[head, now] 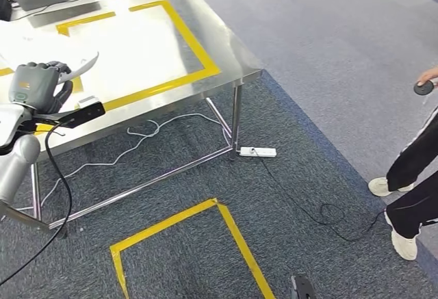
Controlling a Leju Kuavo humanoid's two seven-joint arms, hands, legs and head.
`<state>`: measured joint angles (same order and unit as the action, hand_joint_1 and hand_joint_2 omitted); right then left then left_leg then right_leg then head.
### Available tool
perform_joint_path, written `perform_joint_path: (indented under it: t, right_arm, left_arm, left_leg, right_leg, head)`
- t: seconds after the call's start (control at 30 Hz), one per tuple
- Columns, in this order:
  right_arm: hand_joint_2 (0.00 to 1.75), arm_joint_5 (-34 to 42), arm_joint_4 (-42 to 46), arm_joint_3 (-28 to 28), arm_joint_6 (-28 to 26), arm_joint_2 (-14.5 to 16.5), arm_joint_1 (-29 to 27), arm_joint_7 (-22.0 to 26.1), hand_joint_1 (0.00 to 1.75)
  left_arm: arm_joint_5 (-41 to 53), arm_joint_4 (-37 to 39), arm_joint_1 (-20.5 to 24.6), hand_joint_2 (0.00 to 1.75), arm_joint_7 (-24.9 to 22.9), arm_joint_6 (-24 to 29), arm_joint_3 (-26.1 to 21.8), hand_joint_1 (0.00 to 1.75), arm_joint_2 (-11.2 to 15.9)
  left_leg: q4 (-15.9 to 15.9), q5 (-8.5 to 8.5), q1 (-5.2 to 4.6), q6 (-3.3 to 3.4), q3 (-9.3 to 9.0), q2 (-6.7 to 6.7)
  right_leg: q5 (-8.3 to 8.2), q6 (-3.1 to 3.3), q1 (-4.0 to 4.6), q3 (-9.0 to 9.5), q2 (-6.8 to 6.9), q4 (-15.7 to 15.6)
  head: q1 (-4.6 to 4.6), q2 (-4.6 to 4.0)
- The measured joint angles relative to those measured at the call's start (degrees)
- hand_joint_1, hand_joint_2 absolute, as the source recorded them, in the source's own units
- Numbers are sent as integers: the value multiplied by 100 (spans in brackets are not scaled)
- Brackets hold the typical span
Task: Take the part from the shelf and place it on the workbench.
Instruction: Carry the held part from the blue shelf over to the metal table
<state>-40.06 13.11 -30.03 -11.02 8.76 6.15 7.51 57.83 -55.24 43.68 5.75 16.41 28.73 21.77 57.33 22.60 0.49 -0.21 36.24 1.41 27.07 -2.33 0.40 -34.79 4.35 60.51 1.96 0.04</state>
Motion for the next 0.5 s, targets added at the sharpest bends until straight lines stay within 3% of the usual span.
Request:
perform_joint_path:
  t: [0.07,0.13,0.17,0.2,0.23,0.3,0.37,0.43,0.47,0.5]
  right_arm:
    - [0,1,0,-2,0,0,-7,3,0]
    - [0,2,0,-8,1,0,-24,3,0]
    - [0,2,0,-11,1,0,-28,3,0]
    - [0,1,0,-13,1,0,-28,3,0]
    - [0,1,0,-14,1,0,-25,3,0]
    - [0,0,-1,-16,-1,1,-22,3,0]
    - [0,-1,-2,-20,-2,2,-26,2,0]
    - [0,-2,-2,-23,-3,-1,-24,2,0]
    - [0,-2,-2,-24,-4,-1,-17,2,0]
    - [0,-3,-1,-25,-6,-1,-9,4,0]
  left_arm:
    - [1,4,6,175,0,6,4,169,-15]
    - [1,12,-12,175,0,7,12,169,-33]
    - [1,19,-24,175,0,7,17,169,-37]
    - [1,25,-31,175,0,7,21,169,-39]
    - [1,29,-32,175,0,7,24,169,-40]
    - [5,32,-16,175,-1,12,27,169,-44]
    - [19,36,2,175,-4,20,29,169,-51]
    - [32,43,-9,175,-7,26,31,169,-44]
    - [33,46,-20,175,-7,28,31,169,-32]
    - [33,49,-19,175,-7,32,31,169,-19]
  left_leg:
    - [-4,-11,23,48,2,-128]
    - [-3,-15,22,64,5,-272]
    - [-3,-15,21,64,4,-348]
    - [-2,-16,21,62,2,-422]
    - [-1,-19,24,58,-2,-500]
    - [9,-28,29,28,8,-645]
    - [10,-59,46,-40,55,-784]
    - [-18,-106,75,-127,94,-923]
    - [-11,-96,74,-162,112,-900]
    - [70,-31,64,-192,159,-794]
  right_leg:
    - [336,-46,-18,-286,-294,639]
    - [607,-51,-20,-641,-398,1362]
    - [601,-44,-20,-727,-411,1496]
    - [487,-30,-20,-707,-423,1407]
    - [285,-12,-24,-579,-466,1102]
    - [-75,16,-66,-207,-744,301]
    - [-174,29,-95,-7,-970,-102]
    - [-170,67,-86,13,-905,-131]
    - [-185,103,-88,22,-838,-150]
    - [-202,139,-94,32,-768,-175]
  head:
    - [-27,0]
    - [-37,0]
    - [-36,0]
    - [-35,0]
    - [-36,0]
    - [-35,0]
    - [-30,0]
    - [-28,0]
    - [-26,0]
    - [1,0]
